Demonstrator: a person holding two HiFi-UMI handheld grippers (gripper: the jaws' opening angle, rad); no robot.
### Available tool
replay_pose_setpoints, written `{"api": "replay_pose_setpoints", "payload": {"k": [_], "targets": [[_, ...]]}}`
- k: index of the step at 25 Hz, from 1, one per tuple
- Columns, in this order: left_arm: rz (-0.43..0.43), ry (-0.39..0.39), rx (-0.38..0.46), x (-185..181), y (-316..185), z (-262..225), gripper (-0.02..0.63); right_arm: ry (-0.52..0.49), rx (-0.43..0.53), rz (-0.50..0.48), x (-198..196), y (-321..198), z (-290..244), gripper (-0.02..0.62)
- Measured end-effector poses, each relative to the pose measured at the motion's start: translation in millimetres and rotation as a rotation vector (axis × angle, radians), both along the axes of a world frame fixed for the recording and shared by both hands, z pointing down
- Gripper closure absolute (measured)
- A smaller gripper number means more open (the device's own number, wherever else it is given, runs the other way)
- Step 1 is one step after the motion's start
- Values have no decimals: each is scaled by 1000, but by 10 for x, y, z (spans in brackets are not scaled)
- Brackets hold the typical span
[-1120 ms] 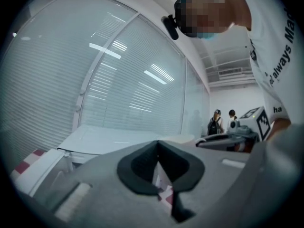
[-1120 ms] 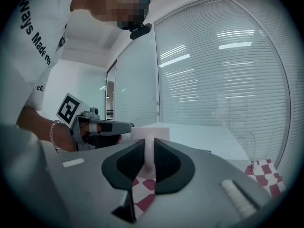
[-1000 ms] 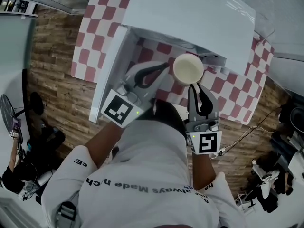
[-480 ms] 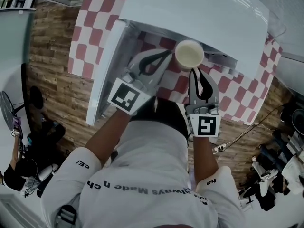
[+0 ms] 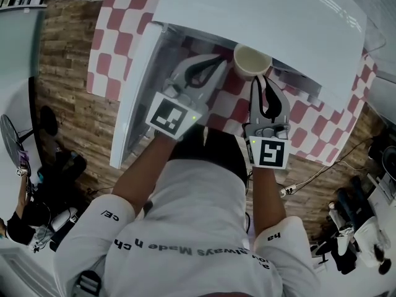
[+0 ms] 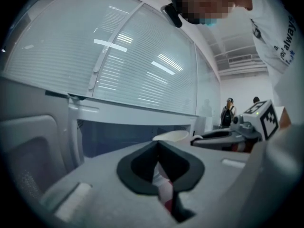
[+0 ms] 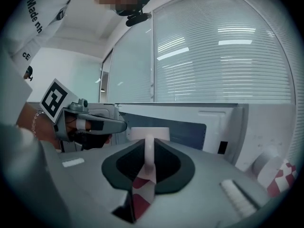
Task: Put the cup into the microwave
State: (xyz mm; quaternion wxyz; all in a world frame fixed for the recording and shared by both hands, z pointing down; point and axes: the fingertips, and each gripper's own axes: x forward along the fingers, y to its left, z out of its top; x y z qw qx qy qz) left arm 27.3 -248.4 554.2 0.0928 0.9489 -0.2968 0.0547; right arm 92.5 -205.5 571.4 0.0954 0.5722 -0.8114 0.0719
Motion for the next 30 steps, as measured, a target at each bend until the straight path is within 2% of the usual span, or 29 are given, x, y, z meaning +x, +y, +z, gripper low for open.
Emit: {"api": "replay_pose_setpoints", "payload": {"k": [10, 22, 30], "targets": [[-19, -35, -2, 95, -249, 294, 601, -15, 18, 38, 3, -377, 187, 554], [-64, -35, -20, 183, -573, 555, 601, 10, 53, 43, 22, -781, 347, 554], [-70, -40, -15, 225, -735, 649, 601, -22, 65, 66, 44, -989, 450, 554]]}}
